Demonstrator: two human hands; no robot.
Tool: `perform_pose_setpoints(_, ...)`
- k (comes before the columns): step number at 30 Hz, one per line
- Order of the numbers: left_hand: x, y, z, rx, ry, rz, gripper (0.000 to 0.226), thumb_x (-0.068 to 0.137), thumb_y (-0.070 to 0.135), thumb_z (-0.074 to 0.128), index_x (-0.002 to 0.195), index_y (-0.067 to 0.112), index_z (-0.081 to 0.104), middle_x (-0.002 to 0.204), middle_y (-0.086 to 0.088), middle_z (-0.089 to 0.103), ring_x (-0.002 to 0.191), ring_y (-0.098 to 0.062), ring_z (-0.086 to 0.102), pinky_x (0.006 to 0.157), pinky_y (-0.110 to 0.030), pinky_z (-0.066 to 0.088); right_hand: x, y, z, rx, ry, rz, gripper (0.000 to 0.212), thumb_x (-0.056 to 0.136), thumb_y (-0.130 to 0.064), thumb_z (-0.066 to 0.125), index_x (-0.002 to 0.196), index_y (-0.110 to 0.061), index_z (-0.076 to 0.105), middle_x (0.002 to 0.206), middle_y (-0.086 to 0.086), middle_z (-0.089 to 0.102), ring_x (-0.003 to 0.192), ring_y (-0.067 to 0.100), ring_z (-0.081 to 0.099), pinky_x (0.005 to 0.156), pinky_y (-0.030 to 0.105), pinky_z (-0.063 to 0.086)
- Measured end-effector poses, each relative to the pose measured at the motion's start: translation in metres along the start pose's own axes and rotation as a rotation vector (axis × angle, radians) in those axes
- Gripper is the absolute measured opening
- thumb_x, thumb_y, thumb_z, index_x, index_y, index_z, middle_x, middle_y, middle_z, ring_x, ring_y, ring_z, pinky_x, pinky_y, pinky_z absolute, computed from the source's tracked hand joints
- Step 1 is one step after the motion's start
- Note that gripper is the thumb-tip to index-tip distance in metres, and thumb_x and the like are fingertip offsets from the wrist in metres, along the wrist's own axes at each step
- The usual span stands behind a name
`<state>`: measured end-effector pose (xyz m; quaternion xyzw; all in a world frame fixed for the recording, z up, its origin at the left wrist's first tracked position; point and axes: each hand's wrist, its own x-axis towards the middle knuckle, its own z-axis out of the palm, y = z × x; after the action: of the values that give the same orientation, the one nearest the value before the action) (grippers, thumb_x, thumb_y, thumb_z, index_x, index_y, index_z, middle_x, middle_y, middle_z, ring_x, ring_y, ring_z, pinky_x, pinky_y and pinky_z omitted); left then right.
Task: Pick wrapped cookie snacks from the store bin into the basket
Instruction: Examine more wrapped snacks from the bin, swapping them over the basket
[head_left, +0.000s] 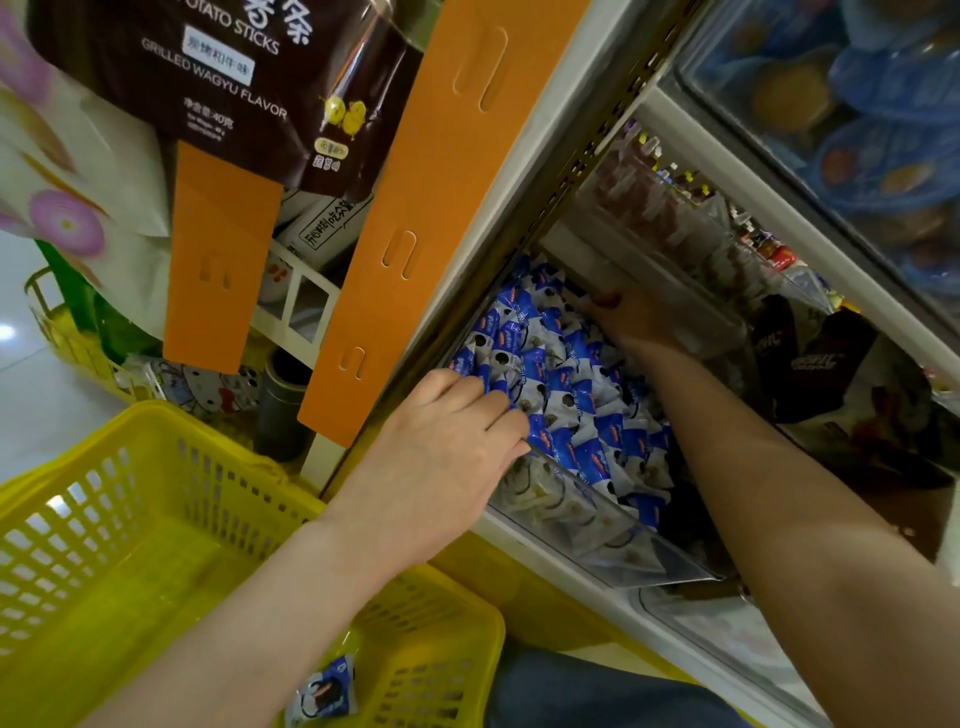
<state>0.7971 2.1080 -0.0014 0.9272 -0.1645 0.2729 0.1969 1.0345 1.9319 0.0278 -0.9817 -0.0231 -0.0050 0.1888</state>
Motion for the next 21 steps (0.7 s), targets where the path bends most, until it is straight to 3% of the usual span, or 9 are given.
perform_pose_setpoints(4,0.001,-0.002,0.0,-0.007,0.008,0.025,0.019,0.084,0.029,0.051,0.083,0.024,0.069,0.078,0.008,0.067,0.073,-0.012,0.063,0.08,-0.029,0.048,-0.003,-0.005,0.001,0.063,0.041,0.056,0.027,0.088,-0.026,0.061,0.108,-0.008,0.066,0.113,0.012,0.064,0.093,0.021,0.059,0.076,0.028,0.041)
perform_pose_setpoints(8,0.001,-0.005,0.001,-0.026,-0.016,0.058,0.023,0.089,0.03,0.045,0.086,0.025,0.067,0.08,0.009,0.067,0.075,-0.011,0.062,0.083,-0.03,0.043,-0.017,-0.011,-0.004,0.1,0.294,0.037,0.022,0.092,-0.022,0.054,0.107,-0.009,0.064,0.108,0.008,0.065,0.099,0.021,0.059,0.088,0.031,0.044)
perform_pose_setpoints(12,0.0,-0.004,-0.005,-0.053,-0.073,0.051,0.023,0.088,0.03,0.045,0.088,0.023,0.067,0.083,0.007,0.068,0.078,-0.013,0.064,0.084,-0.032,0.047,-0.051,-0.031,-0.02,0.221,0.49,-0.086,0.016,0.093,-0.023,0.053,0.103,-0.014,0.062,0.093,-0.007,0.058,0.086,0.006,0.053,0.078,0.021,0.038)
perform_pose_setpoints(14,-0.002,-0.003,-0.008,-0.097,-0.129,0.003,0.031,0.091,0.032,0.035,0.103,0.024,0.063,0.101,0.008,0.065,0.097,-0.012,0.059,0.097,-0.03,0.036,-0.079,-0.04,-0.026,0.353,0.474,-0.204,0.015,0.092,-0.019,0.055,0.104,-0.012,0.061,0.094,-0.01,0.059,0.084,-0.001,0.056,0.075,0.015,0.042)
perform_pose_setpoints(16,-0.007,-0.002,-0.008,-0.205,-0.085,-0.042,0.035,0.093,0.031,0.03,0.115,0.022,0.057,0.114,0.008,0.056,0.112,-0.011,0.049,0.103,-0.025,0.025,-0.112,-0.049,-0.029,0.46,0.456,-0.321,0.009,0.09,-0.013,0.057,0.099,-0.012,0.06,0.086,-0.015,0.059,0.076,-0.014,0.056,0.069,0.004,0.044)
perform_pose_setpoints(19,-0.017,0.006,-0.017,-0.45,0.109,-0.187,0.025,0.096,0.025,0.037,0.111,0.017,0.054,0.105,0.009,0.047,0.099,-0.004,0.045,0.089,-0.016,0.035,-0.162,-0.064,-0.03,0.676,0.366,-0.363,0.005,0.088,-0.013,0.061,0.087,-0.018,0.06,0.077,-0.011,0.06,0.069,-0.006,0.059,0.064,0.01,0.047)
perform_pose_setpoints(21,-0.025,0.01,-0.024,-0.668,0.211,-0.333,0.012,0.093,0.032,0.041,0.103,0.029,0.047,0.099,0.012,0.047,0.092,-0.001,0.047,0.08,-0.009,0.038,-0.194,-0.072,-0.026,0.819,0.236,-0.374,0.011,0.087,-0.014,0.062,0.083,-0.024,0.06,0.076,-0.009,0.062,0.071,0.004,0.061,0.066,0.02,0.051)
